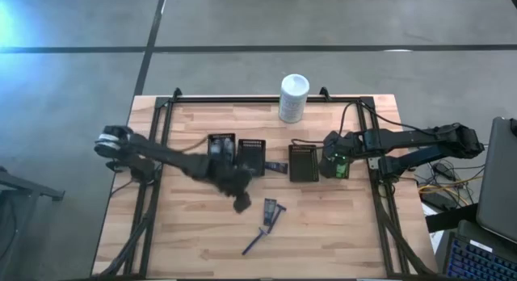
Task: Pick & Place Travel size toiletries
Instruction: Put the blue razor into the middle left black bin
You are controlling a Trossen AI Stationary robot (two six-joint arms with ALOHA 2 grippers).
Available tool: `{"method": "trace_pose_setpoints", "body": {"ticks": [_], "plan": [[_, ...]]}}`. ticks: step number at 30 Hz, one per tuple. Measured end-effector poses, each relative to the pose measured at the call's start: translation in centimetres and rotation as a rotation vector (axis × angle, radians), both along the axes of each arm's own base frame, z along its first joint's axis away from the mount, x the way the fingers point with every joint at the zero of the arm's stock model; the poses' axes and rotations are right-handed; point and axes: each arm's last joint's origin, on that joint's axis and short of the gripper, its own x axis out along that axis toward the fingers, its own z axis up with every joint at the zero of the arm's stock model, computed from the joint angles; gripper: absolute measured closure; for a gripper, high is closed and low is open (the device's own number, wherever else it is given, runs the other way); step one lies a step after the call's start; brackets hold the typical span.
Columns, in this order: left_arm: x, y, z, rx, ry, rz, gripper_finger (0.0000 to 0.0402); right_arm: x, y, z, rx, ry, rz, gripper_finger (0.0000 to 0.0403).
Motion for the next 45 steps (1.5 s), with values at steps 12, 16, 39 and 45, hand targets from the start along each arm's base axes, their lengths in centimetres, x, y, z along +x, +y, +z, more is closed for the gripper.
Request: {"method": "trace_pose_setpoints", "body": {"ticks": [12,16,39,45], "plan": [[0.8,-8.8,-2.5,-0.048,0.085,0.036,0.0147,-0.2,0.0,0.0,-0.005,0.023,0.03,0.0042],[2.3,-11.7,-3.1,0.008,0.069,-0.008,0.0147,-0.3,0.0,0.0,-0.006,0.027,0.031,0.0049],[6.4,-15.6,-6.8,0.152,0.129,-0.038,0.0168,-0.6,0.0,-0.1,-0.062,0.097,0.148,0.0049],[6.1,-15.4,-7.9,0.193,0.165,-0.06,0.0248,-0.6,-0.2,-0.1,-0.142,0.127,0.209,0.0043]]}}
